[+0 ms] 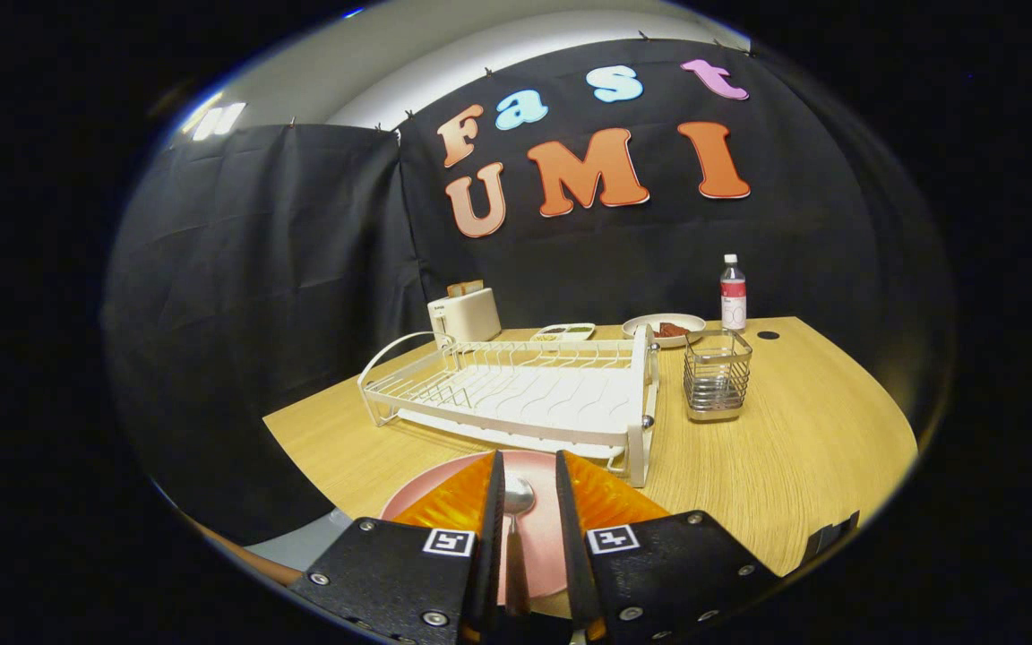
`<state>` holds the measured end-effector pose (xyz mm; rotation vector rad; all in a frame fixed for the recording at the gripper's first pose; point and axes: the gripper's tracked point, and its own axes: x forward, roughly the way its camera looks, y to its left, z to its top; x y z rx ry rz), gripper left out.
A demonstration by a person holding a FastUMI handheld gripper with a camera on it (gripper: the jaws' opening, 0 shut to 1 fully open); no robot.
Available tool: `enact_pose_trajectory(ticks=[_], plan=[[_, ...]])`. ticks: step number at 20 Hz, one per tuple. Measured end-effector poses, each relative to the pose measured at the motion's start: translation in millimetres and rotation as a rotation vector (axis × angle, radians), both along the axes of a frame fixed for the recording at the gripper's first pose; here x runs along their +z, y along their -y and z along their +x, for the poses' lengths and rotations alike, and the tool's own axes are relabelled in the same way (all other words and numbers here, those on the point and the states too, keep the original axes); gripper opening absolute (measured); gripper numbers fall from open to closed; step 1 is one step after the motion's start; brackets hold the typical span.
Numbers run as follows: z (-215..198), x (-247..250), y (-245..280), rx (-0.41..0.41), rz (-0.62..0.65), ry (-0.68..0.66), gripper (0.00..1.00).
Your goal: Take the plate from the dish rack, then take the spoon from the basket and place it into the plate.
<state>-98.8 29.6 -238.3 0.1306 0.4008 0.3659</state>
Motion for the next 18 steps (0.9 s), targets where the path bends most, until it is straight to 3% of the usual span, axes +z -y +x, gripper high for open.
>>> enact_pose_trajectory(ticks=[8, 12, 18], plan=[[29.9, 78.2, 18.9, -0.127, -0.037, 0.183, 0.68], [42.9, 90.4, 35.3, -0.243, -0.118, 0.244, 0.87], [44.3, 152.9, 42.4, -0.339, -0.153, 0.406, 0.93]])
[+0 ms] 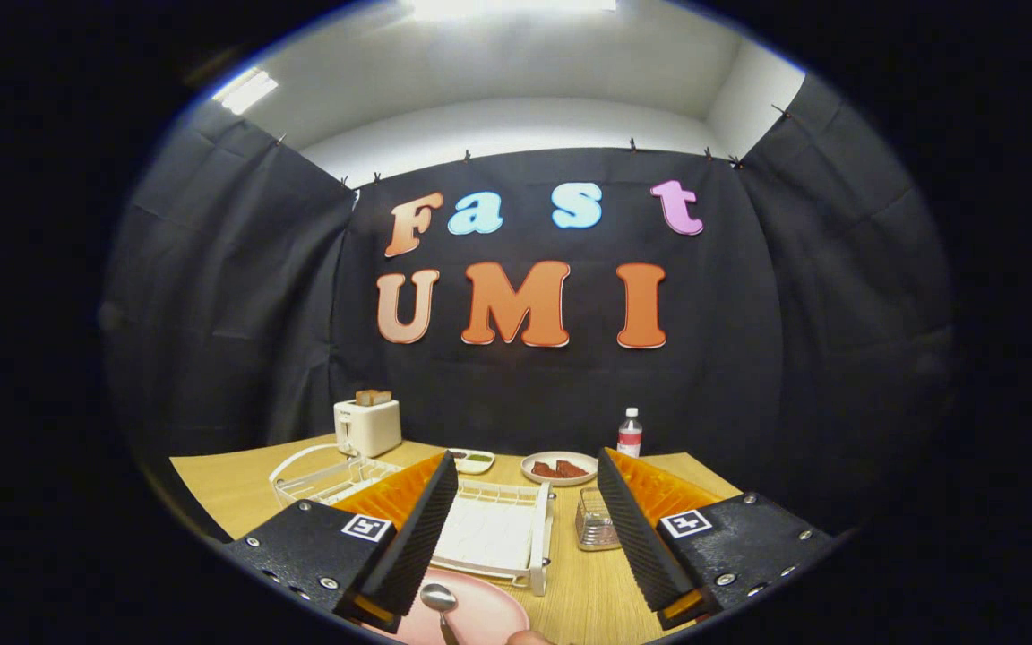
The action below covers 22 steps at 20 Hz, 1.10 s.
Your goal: Take the plate from the dish rack, then take the spoon from the basket and place it into the plate.
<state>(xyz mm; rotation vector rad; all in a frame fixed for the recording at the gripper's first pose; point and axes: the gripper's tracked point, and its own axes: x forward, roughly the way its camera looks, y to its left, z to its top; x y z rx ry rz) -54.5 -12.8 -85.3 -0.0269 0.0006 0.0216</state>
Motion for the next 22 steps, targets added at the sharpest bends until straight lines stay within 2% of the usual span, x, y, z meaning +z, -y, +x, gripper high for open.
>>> enact_pose_trajectory(ticks=[4, 9, 22], plan=[[-7.1, 39.4, 11.8, -0.051, 0.016, 0.061, 0.93], [-16.5, 54.9, 21.4, -0.113, -0.016, 0.073, 0.95], [-6.8, 49.5, 13.8, -0.124, 0.024, 0.070, 0.95]])
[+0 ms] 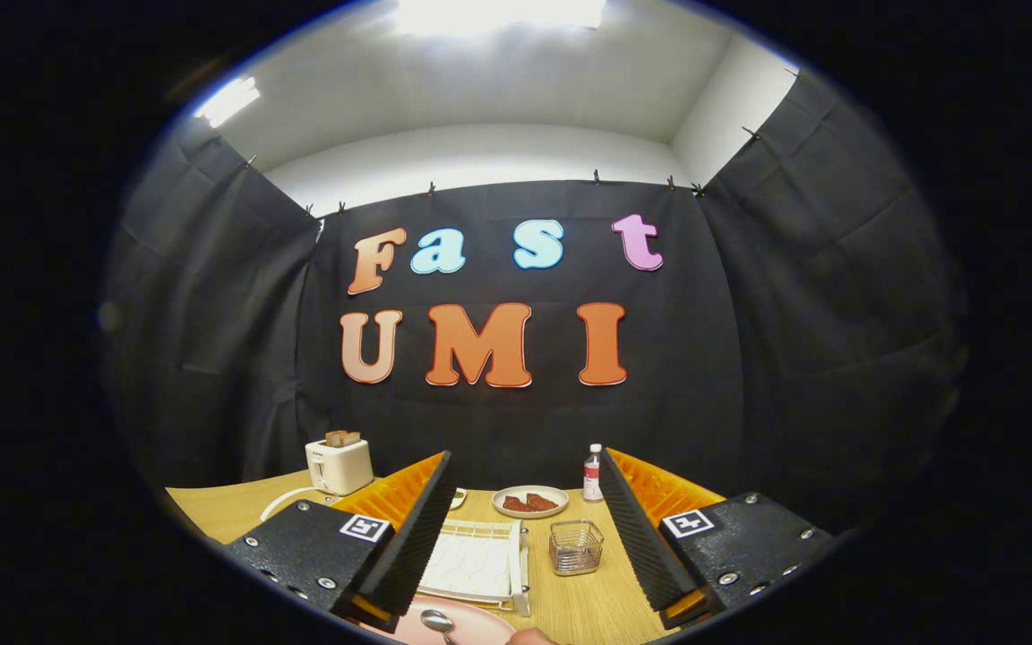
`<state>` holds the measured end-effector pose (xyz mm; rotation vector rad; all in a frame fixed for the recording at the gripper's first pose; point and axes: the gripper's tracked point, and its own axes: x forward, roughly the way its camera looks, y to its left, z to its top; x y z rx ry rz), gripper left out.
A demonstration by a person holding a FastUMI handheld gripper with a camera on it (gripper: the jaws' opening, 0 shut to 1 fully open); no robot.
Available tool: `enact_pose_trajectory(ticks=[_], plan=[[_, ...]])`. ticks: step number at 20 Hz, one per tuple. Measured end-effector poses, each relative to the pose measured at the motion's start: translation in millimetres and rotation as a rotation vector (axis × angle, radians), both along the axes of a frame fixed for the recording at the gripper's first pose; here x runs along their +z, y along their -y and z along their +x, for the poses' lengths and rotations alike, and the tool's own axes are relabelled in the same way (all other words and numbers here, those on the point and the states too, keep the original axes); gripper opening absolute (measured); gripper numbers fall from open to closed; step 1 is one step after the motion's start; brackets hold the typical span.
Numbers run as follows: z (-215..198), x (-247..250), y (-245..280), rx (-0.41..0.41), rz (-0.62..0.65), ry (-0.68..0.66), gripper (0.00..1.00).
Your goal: Take the plate from the dish rack, then take the spoon from the basket and place it into the plate.
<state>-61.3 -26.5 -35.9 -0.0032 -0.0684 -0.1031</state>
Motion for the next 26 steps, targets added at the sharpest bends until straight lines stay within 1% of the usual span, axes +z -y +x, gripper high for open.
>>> enact_pose_trajectory(ticks=[6, 16, 20, 26], plan=[[2.4, 4.8, -10.9, 0.023, 0.010, 0.020, 0.95], [-0.6, 28.1, -22.7, 0.019, -0.048, 0.057, 0.95], [-1.9, 32.3, -27.2, 0.013, -0.055, 0.066, 0.95], [-2.3, 29.7, -34.3, 0.025, -0.056, 0.062, 0.95]])
